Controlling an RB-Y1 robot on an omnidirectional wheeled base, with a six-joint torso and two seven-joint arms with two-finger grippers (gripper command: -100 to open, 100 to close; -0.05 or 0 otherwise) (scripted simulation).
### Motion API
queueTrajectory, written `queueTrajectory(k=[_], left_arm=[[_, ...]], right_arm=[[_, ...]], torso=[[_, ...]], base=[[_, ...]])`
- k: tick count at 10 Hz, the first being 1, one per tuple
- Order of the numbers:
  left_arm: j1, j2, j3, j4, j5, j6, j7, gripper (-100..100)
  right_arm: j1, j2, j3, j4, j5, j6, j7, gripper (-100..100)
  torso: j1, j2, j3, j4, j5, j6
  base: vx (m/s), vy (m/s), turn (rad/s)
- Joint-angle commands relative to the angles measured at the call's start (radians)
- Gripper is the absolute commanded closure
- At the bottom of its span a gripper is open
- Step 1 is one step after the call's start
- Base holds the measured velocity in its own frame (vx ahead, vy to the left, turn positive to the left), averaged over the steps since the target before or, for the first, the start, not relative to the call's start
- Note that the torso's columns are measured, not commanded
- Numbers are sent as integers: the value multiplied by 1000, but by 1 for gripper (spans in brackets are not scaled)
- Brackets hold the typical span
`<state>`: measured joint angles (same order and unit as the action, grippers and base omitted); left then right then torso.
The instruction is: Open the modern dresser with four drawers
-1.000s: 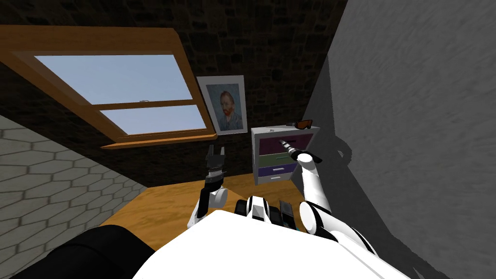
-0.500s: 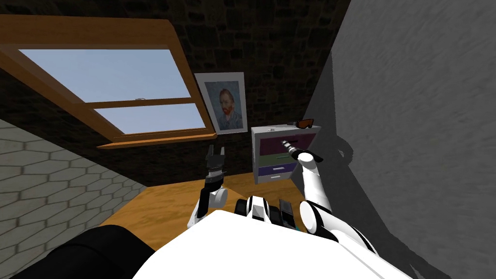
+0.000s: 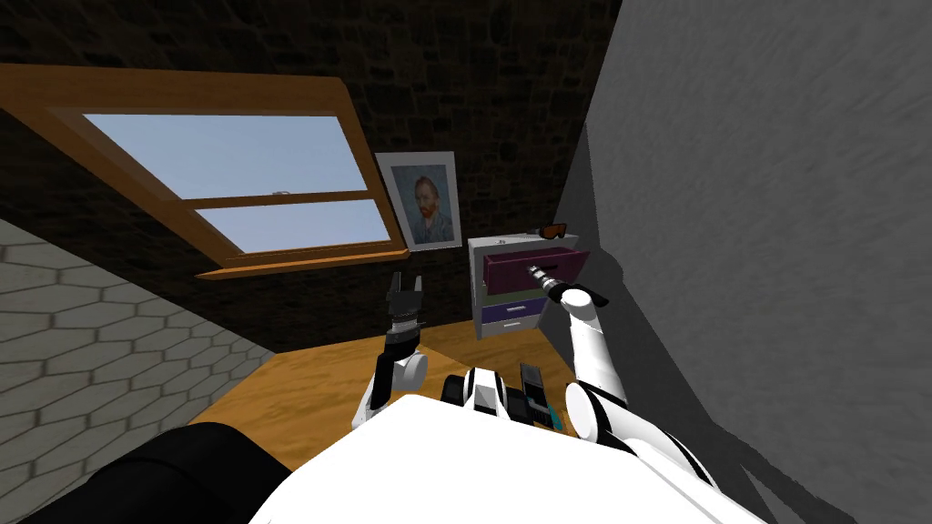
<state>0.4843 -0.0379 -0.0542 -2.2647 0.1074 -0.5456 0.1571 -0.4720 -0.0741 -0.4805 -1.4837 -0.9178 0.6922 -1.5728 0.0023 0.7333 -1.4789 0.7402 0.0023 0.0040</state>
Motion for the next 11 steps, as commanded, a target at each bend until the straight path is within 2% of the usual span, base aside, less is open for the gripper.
queueTrajectory(k=[1, 2, 3, 10, 11], left_arm=[[0, 0, 0, 0, 0, 0, 0, 0], [0, 0, 0, 0, 0, 0, 0, 0], [0, 0, 0, 0, 0, 0, 0, 0], [0, 0, 0, 0, 0, 0, 0, 0], [0, 0, 0, 0, 0, 0, 0, 0]], right_arm=[[33, -12, 11, -53, -52, 53, 9, 100], [46, -15, 16, -71, -70, 71, 13, 100], [27, -33, 9, -70, -53, 92, -25, -100], [-18, -121, -15, -131, -31, 202, -153, -100], [-13, -113, -11, -107, -33, 195, -139, -100]], torso=[[-2, 1, 0, 0, -1, 0], [-4, 3, 2, 0, -1, -1], [-6, 5, 3, 0, -2, -1], [0, 11, 7, 5, 1, -4], [0, 14, 9, 7, 2, -3]], base=[[18, 66, -202], [23, 49, -195], [19, 57, -76], [12, 54, -25], [13, 20, -9]])
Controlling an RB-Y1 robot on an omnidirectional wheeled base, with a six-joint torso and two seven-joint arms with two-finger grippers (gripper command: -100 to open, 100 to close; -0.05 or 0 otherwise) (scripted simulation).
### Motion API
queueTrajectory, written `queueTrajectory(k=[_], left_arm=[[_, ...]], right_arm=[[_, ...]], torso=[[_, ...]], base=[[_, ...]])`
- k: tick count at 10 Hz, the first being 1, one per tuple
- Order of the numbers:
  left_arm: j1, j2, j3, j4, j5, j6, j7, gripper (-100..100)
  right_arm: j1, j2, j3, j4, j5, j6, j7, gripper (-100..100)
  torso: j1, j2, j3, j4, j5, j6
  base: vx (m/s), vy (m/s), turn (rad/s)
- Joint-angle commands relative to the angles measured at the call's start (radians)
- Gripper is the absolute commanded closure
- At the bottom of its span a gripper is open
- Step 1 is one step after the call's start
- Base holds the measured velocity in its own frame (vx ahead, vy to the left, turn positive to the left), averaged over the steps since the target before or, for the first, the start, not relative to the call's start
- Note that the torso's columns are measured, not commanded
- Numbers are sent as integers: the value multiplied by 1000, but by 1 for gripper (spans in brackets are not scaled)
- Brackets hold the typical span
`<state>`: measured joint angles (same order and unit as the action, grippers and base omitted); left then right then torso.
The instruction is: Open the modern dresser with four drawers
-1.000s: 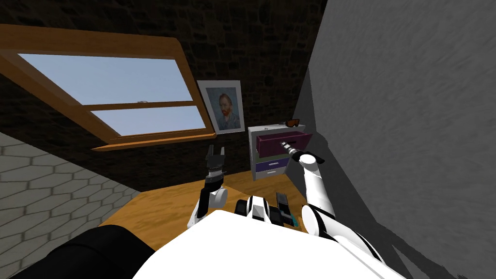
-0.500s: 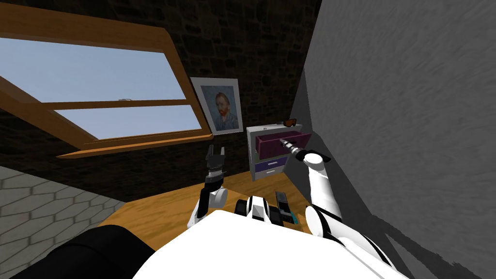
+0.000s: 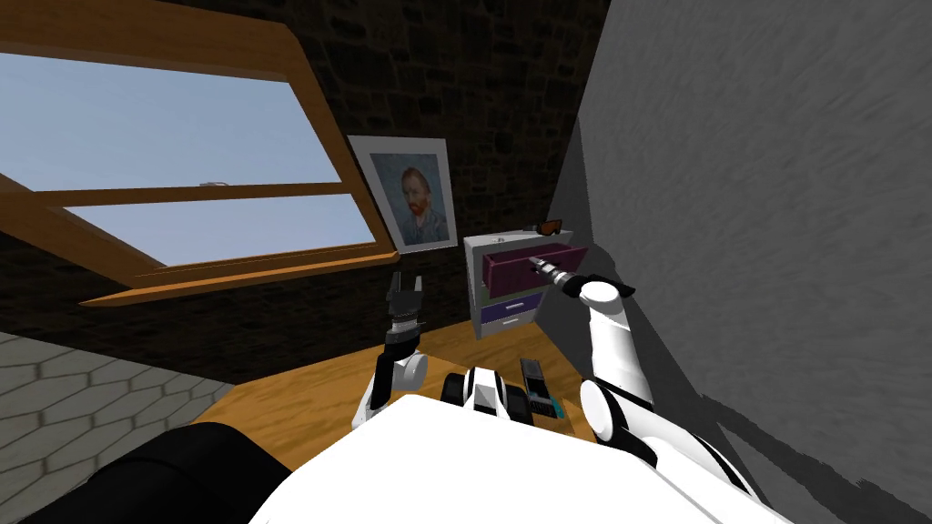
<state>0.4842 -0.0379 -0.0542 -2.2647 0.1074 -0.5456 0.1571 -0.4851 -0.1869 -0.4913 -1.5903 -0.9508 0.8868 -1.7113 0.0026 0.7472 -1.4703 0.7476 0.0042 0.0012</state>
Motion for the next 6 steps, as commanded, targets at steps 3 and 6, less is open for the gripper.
queueTrajectory(k=[3, 6], left_arm=[[0, 0, 0, 0, 0, 0, 0, 0], [0, 0, 0, 0, 0, 0, 0, 0]], right_arm=[[5, -1, -1, 5, 3, 6, -5, 0], [10, 0, -2, 9, 4, 7, -5, 0]], torso=[[0, -3, -2, -5, -2, -2], [0, -7, -4, -7, -3, -2]], base=[[3, 0, -1], [0, 0, 0]])
